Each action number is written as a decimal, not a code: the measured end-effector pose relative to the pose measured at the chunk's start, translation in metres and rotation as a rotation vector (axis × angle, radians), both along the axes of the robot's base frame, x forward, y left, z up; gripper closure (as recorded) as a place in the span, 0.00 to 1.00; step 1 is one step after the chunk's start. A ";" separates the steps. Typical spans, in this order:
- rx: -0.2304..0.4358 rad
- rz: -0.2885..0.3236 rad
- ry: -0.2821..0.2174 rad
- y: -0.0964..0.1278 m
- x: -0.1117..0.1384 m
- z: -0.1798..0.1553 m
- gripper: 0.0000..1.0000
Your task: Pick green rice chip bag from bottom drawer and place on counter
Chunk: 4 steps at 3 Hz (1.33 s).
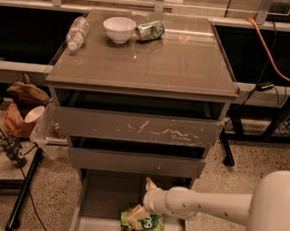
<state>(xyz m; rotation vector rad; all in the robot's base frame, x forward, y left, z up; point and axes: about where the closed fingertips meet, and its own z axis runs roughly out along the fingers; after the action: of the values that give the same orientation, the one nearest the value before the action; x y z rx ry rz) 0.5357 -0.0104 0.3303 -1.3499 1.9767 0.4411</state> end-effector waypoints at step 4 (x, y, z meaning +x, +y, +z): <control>0.041 -0.099 0.028 0.013 0.010 -0.142 0.00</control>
Offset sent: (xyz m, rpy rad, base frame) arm 0.0040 0.0121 -0.1415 0.0309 0.0146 -0.1223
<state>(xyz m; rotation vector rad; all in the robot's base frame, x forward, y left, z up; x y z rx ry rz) 0.5455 0.0022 0.1888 -1.2206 2.0361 0.4537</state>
